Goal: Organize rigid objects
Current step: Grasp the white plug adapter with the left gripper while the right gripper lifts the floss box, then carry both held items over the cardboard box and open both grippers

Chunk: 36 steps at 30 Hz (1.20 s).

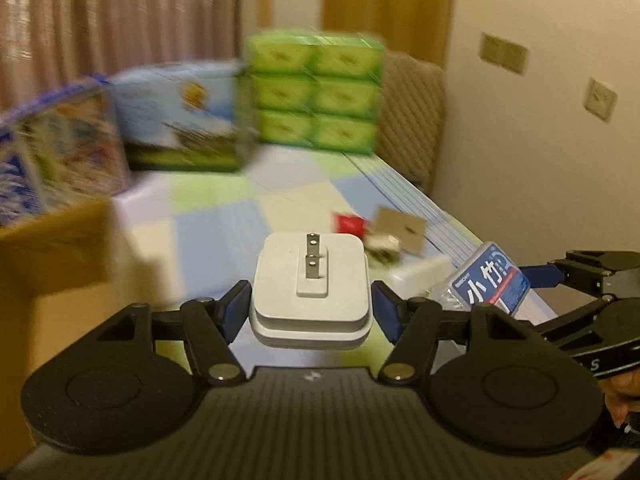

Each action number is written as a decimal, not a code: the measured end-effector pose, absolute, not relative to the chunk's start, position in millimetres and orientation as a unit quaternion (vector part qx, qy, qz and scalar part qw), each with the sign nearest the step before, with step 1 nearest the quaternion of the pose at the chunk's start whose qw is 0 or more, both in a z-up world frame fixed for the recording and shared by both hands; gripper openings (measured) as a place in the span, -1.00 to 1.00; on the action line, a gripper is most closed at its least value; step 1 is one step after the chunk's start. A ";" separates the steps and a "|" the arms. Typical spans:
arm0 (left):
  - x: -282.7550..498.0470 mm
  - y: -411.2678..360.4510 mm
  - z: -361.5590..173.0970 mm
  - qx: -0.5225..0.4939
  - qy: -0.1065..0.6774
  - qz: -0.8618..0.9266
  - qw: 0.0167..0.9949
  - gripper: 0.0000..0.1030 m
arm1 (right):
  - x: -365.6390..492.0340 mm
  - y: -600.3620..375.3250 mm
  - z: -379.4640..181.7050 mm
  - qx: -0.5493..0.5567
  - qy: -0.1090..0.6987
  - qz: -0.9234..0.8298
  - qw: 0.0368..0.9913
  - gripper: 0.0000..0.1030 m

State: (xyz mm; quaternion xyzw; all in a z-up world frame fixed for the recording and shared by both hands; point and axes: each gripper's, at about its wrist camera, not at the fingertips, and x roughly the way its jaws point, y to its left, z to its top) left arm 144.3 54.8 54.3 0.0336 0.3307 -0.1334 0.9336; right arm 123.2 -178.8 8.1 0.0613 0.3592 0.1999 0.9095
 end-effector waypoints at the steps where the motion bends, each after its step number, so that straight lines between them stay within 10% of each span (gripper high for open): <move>1: 139.9 68.6 64.4 0.035 0.326 -0.120 0.937 0.17 | 123.2 -167.6 18.8 0.060 0.351 0.215 0.910 0.62; 17: 81.1 245.3 53.6 0.042 0.371 0.036 0.927 0.17 | 112.8 68.7 52.7 -0.063 0.312 0.416 0.852 0.62; 36: 72.2 279.4 43.3 -0.016 0.350 0.070 0.934 0.41 | 129.7 81.2 29.7 -0.048 0.327 0.414 0.848 0.63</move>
